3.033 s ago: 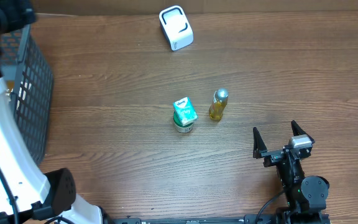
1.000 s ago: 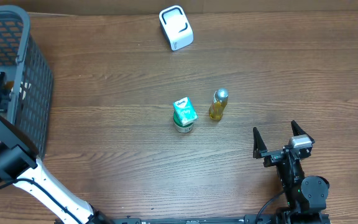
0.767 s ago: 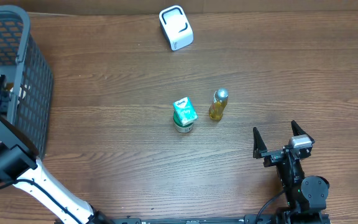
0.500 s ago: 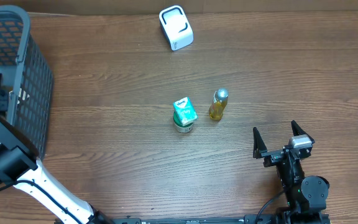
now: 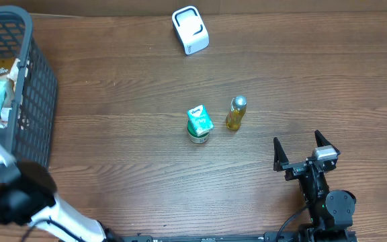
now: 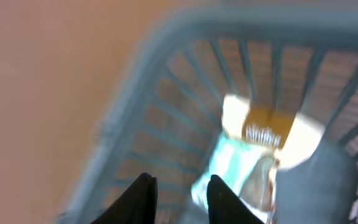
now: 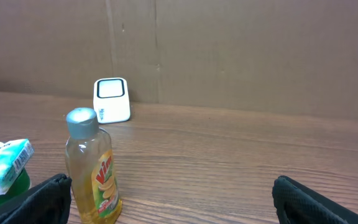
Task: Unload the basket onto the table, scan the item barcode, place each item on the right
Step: 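Grasp the brown-and-white PanTree snack bag in the basket with the left gripper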
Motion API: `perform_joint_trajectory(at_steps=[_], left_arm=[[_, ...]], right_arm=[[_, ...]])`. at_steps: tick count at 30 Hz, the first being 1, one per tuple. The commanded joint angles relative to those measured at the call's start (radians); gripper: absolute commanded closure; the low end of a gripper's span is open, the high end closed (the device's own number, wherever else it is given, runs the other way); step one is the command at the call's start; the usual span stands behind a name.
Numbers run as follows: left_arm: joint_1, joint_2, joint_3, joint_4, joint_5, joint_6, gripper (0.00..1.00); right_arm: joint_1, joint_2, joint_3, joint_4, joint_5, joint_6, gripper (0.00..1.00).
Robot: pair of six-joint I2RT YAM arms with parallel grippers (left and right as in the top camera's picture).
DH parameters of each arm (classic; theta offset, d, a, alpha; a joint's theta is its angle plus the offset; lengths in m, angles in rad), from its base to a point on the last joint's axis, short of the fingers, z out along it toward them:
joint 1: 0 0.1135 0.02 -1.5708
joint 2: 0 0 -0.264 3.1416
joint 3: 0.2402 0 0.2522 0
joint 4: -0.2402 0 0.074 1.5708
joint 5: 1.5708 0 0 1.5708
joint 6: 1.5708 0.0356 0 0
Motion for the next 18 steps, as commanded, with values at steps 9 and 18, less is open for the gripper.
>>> perform_joint_trajectory(at_steps=[9, 18], left_arm=[[-0.006, -0.085, -0.068, -0.076, 0.004, -0.08, 0.58], [0.076, 0.086, -0.237, -0.062, 0.126, -0.066, 0.0]], right_arm=[[-0.002, -0.007, -0.011, 0.003, 0.002, 0.002, 0.0], [-0.002, -0.007, -0.011, 0.003, 0.002, 0.002, 0.0]])
